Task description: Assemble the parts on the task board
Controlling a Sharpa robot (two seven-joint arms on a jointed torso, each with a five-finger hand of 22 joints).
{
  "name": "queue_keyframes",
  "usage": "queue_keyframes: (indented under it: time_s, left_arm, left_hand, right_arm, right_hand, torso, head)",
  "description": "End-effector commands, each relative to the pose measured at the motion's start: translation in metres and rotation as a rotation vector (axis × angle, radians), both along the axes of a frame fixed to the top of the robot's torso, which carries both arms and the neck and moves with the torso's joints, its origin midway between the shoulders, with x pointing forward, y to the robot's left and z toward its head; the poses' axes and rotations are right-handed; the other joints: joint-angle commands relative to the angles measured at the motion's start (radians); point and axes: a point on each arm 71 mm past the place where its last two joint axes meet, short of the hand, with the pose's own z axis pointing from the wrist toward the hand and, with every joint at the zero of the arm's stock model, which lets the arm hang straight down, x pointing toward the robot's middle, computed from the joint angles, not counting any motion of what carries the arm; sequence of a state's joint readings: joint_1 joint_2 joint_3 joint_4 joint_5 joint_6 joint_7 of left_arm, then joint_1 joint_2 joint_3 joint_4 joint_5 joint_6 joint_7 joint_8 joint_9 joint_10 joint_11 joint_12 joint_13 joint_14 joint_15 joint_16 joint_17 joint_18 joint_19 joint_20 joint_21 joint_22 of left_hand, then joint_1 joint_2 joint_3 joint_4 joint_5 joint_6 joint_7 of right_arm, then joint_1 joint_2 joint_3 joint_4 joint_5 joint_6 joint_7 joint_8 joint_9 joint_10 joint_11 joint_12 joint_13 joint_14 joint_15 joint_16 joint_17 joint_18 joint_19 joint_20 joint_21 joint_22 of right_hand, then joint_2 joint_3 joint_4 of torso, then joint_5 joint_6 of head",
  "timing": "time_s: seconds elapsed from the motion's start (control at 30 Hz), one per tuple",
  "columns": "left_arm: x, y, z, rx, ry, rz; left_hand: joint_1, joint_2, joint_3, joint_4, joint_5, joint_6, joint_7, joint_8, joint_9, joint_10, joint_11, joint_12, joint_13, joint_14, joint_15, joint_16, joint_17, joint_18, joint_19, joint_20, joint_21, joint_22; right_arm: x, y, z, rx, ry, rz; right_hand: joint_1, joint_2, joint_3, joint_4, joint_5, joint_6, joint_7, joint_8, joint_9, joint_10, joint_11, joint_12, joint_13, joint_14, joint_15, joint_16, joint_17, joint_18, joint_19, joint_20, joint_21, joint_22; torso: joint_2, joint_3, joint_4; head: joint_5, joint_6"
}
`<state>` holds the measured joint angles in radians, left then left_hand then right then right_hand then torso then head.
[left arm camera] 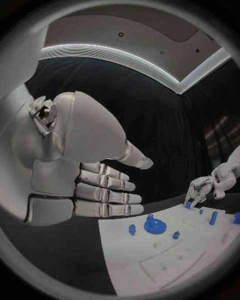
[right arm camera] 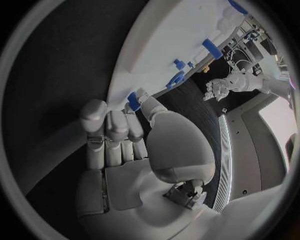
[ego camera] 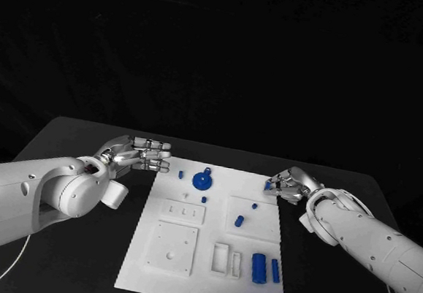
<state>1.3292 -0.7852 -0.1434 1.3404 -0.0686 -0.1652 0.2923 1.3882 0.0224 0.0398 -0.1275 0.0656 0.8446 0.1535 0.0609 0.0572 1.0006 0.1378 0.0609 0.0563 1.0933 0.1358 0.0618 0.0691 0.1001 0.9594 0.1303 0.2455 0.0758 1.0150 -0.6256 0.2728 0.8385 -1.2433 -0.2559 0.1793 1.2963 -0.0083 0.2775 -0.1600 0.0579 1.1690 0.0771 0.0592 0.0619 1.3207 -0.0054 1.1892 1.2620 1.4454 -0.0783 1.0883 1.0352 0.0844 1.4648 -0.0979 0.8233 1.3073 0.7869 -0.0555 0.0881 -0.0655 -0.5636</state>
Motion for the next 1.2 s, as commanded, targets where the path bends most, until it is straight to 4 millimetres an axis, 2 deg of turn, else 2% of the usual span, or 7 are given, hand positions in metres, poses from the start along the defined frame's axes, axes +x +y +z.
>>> queue_keyframes:
  time_s: [0.03, 0.23, 0.4, 0.77, 0.9, 1.0, 1.2]
  left_arm:
    - [-0.001, -0.002, 0.001, -0.005, -0.007, -0.013]
    - [-0.001, -0.002, 0.001, 0.002, -0.001, -0.009]
    - [-0.001, -0.001, 0.004, 0.050, 0.006, 0.002]
    - [0.012, -0.010, 0.029, 0.171, -0.008, -0.029]
    - [0.019, -0.018, 0.034, 0.242, 0.030, -0.058]
    - [0.023, -0.025, 0.034, 0.304, 0.058, -0.081]
    - [0.027, -0.039, 0.027, 0.428, 0.125, -0.135]
  left_hand:
    - [0.004, 0.010, 0.001, 0.008, -0.003, 0.006, 0.000, -0.004, -0.001, 0.004, 0.005, -0.003, 0.001, -0.005, -0.001, 0.000, -0.001, -0.009, -0.007, 0.000, 0.003, -0.001]
    - [0.005, 0.011, 0.002, 0.006, -0.003, 0.014, 0.002, -0.004, -0.001, 0.010, 0.007, -0.003, 0.001, 0.015, -0.003, 0.001, 0.001, -0.010, -0.004, -0.004, 0.006, 0.000]
    - [0.001, 0.012, -0.005, 0.007, -0.004, 0.048, 0.004, -0.001, 0.002, 0.038, -0.004, -0.002, 0.002, 0.179, -0.062, 0.102, 0.033, -0.025, 0.089, -0.068, 0.095, 0.044]
    - [-0.077, 0.005, -0.039, 0.092, -0.007, 0.238, -0.048, 0.006, 0.013, 0.329, -0.091, 0.011, 0.009, 0.202, -0.139, 0.474, 0.232, -0.066, 0.093, -0.150, 0.319, 0.188]
    - [-0.139, 0.015, -0.063, 0.157, -0.003, 0.226, -0.050, 0.008, 0.015, 0.435, -0.130, 0.030, 0.026, 0.231, -0.185, 0.782, 0.421, -0.070, 0.152, -0.206, 0.498, 0.302]
    - [-0.151, -0.001, -0.075, 0.173, -0.009, 0.267, -0.078, 0.005, 0.029, 0.492, -0.155, 0.120, 0.089, 0.205, -0.211, 0.976, 0.537, -0.057, 0.133, -0.229, 0.659, 0.416]
    - [-0.191, -0.039, -0.055, 0.200, -0.013, 0.290, -0.089, 0.005, 0.062, 0.473, -0.175, 0.330, 0.264, 0.225, -0.230, 1.110, 0.608, -0.037, 0.094, -0.245, 0.807, 0.525]
  right_arm:
    - [0.000, 0.001, 0.003, 0.007, -0.036, -0.011]
    - [-0.002, 0.005, 0.007, 0.015, -0.052, -0.015]
    - [-0.005, 0.012, 0.013, 0.013, -0.054, -0.015]
    - [-0.014, 0.055, 0.036, -0.024, -0.066, 0.028]
    - [-0.019, 0.075, 0.043, -0.025, -0.050, 0.045]
    - [-0.021, 0.087, 0.047, -0.022, -0.044, 0.048]
    - [-0.024, 0.107, 0.050, -0.016, -0.031, 0.051]
  right_hand:
    - [0.003, 0.012, 0.005, -0.001, -0.003, 0.020, -0.004, 0.004, 0.004, 0.008, -0.003, 0.005, 0.002, 0.003, -0.004, 0.004, 0.001, -0.013, 0.060, -0.006, 0.004, 0.001]
    - [0.007, 0.014, 0.010, -0.008, 0.004, 0.017, -0.002, 0.003, 0.004, 0.006, -0.002, 0.003, 0.000, 0.003, -0.005, 0.002, 0.000, -0.012, 0.059, -0.007, 0.003, 0.001]
    - [-0.002, 0.015, 0.019, -0.019, 0.009, 0.012, 0.000, 0.003, 0.003, 0.006, -0.001, 0.001, 0.000, 0.003, -0.005, 0.000, -0.001, -0.011, 0.060, -0.007, 0.000, -0.002]
    - [-0.010, 0.009, 0.041, -0.017, 0.010, 0.007, 0.001, 0.003, 0.003, 0.005, -0.001, 0.000, 0.000, 0.002, -0.007, -0.001, 0.000, -0.006, 0.060, -0.009, -0.006, -0.009]
    - [-0.013, 0.004, 0.068, -0.016, 0.013, 0.006, 0.002, 0.003, 0.003, 0.002, -0.001, -0.004, -0.003, 0.002, -0.006, -0.005, -0.004, -0.007, 0.059, -0.008, -0.013, -0.014]
    - [-0.016, -0.001, 0.078, -0.014, 0.014, 0.007, 0.002, 0.003, 0.003, 0.002, -0.001, -0.004, -0.003, 0.002, -0.007, -0.005, -0.003, -0.007, 0.059, -0.009, -0.011, -0.015]
    - [-0.018, -0.002, 0.088, -0.015, 0.027, 0.004, 0.003, 0.003, 0.003, 0.001, -0.001, -0.005, -0.004, 0.002, -0.007, -0.005, -0.003, -0.007, 0.059, -0.009, -0.011, -0.017]
  torso:
    - [0.000, 0.0000, -0.0002]
    - [-0.001, 0.0002, -0.0008]
    - [-0.005, 0.0004, -0.0062]
    - [-0.033, 0.0055, -0.0162]
    - [-0.046, 0.0088, -0.0185]
    - [-0.053, 0.0077, -0.0204]
    - [-0.062, 0.0086, -0.0249]
  head:
    - [0.000, 0.000]
    - [-0.001, 0.003]
    - [0.001, 0.007]
    - [0.013, 0.004]
    - [0.021, 0.001]
    - [0.027, -0.004]
    - [0.032, -0.012]
